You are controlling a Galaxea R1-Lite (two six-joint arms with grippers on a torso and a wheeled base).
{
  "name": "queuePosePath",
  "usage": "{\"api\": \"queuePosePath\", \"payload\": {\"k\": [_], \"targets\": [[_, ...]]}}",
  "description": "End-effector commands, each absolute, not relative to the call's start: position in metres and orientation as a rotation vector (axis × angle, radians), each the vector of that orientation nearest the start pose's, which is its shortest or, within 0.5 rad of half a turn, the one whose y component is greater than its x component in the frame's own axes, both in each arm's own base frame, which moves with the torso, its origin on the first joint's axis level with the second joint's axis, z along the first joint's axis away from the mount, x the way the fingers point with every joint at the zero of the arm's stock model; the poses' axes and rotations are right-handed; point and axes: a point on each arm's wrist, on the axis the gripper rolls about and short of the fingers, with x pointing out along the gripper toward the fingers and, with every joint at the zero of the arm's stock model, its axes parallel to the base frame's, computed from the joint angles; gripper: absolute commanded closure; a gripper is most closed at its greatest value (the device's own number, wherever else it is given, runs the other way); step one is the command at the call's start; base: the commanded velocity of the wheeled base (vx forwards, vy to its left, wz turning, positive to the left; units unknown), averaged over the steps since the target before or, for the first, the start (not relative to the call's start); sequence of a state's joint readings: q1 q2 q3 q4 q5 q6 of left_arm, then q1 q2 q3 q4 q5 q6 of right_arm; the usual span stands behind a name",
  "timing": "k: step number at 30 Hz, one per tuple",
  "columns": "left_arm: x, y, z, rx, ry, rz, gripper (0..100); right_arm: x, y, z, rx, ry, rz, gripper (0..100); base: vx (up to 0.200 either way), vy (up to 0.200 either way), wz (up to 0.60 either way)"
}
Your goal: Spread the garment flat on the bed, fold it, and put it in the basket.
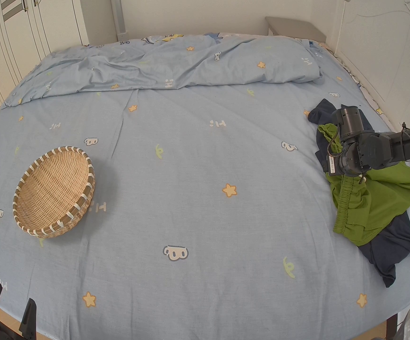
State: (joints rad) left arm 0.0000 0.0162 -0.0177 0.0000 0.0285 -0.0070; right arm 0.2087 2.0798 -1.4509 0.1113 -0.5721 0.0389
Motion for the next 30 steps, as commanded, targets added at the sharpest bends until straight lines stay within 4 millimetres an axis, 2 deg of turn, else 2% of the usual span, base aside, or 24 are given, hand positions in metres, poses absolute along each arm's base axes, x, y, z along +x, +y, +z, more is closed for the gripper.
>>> {"api": "queuePosePath", "payload": {"k": [1, 8, 9, 17, 26, 30], "targets": [[-0.023, 0.001, 0.076, -0.008, -0.002, 0.029, 0, 0.401, 0.072, 0.149, -0.245, 0.689, -0.364, 0, 0.0, 0.0, 0.0], [-0.023, 0.001, 0.075, -0.006, 0.0, 0.029, 0, 0.403, 0.066, 0.149, -0.243, 0.69, -0.384, 0, 0.0, 0.0, 0.0], [-0.023, 0.001, 0.076, -0.006, -0.002, 0.029, 0, 0.404, 0.065, 0.15, -0.242, 0.688, -0.386, 100, 0.0, 0.0, 0.0], [-0.023, 0.001, 0.076, -0.008, -0.002, 0.029, 0, 0.404, 0.062, 0.152, -0.235, 0.685, -0.394, 100, 0.0, 0.0, 0.0], [-0.023, 0.001, 0.075, -0.008, 0.0, 0.029, 0, 0.402, 0.067, 0.168, -0.228, 0.682, -0.38, 100, 0.0, 0.0, 0.0], [-0.023, 0.001, 0.076, -0.006, -0.003, 0.029, 0, 0.387, 0.078, 0.191, -0.172, 0.681, -0.331, 100, 0.0, 0.0, 0.0]]}}
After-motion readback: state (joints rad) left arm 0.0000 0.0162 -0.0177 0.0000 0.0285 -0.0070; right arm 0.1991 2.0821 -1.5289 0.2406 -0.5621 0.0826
